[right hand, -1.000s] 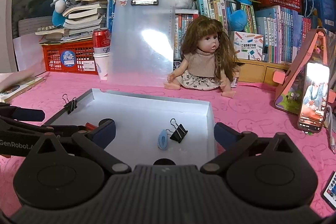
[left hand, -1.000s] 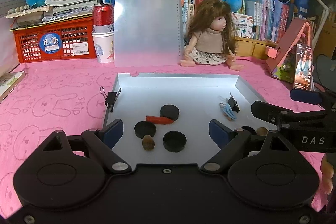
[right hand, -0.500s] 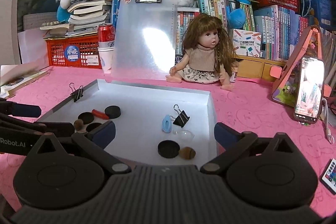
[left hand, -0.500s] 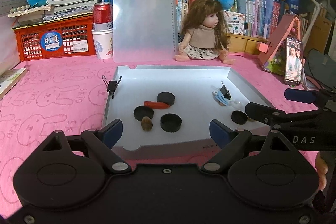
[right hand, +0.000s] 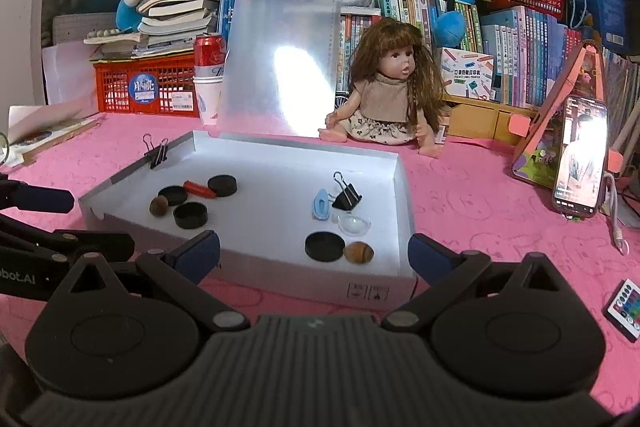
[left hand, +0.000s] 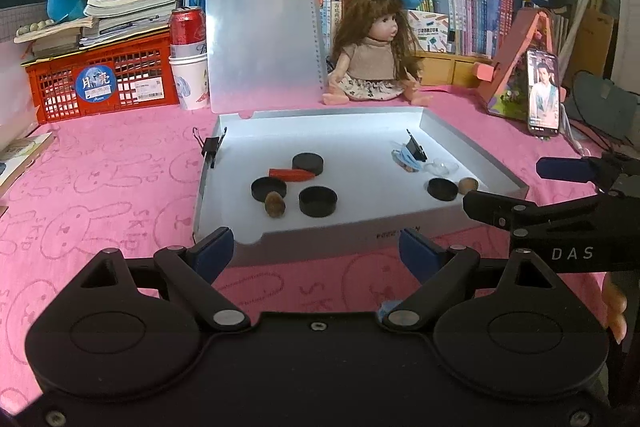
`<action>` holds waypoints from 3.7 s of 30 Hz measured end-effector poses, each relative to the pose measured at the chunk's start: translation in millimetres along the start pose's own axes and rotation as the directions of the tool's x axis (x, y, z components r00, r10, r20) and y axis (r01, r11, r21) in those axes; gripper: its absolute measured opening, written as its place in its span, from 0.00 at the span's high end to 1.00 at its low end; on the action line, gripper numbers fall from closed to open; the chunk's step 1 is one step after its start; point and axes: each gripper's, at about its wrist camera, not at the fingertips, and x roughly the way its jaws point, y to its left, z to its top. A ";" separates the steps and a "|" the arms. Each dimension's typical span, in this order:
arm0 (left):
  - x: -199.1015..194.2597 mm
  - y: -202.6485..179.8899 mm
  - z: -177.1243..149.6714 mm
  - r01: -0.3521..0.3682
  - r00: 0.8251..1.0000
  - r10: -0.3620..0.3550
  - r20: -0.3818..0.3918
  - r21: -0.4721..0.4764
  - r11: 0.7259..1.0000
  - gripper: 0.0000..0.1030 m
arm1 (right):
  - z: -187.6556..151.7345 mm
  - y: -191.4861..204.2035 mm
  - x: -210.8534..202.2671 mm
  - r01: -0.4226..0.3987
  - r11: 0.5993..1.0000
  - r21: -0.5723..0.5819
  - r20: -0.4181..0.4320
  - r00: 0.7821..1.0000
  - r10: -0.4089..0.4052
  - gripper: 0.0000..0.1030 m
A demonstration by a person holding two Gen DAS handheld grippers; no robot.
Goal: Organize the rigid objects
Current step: 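Grasp a red-handled screwdriver with the right tool while the left tool approaches a blue clip, then grasp the blue plastic clip with the left tool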
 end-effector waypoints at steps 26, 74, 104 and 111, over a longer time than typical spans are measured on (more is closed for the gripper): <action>0.7 3.5 -34.1 0.002 0.995 -0.002 -0.100 -0.005 1.000 0.19 | -38.8 12.7 -14.3 -0.162 0.980 -0.120 -0.054 0.986 0.156 0.00; -5.6 -14.2 -36.9 0.043 0.996 -0.050 -0.075 -0.093 0.995 0.27 | -43.3 14.1 -19.4 -0.178 0.983 -0.054 -0.033 0.984 0.176 0.52; -9.1 -24.4 -38.5 -0.011 1.000 0.012 -0.008 0.055 0.998 0.40 | -47.1 1.4 -17.7 -0.104 0.995 0.012 -0.024 0.994 0.104 0.52; 3.7 -45.5 -43.2 -0.015 1.000 0.015 0.005 0.114 0.993 0.38 | -50.0 1.5 -22.8 -0.065 0.998 0.019 -0.014 0.998 0.065 0.52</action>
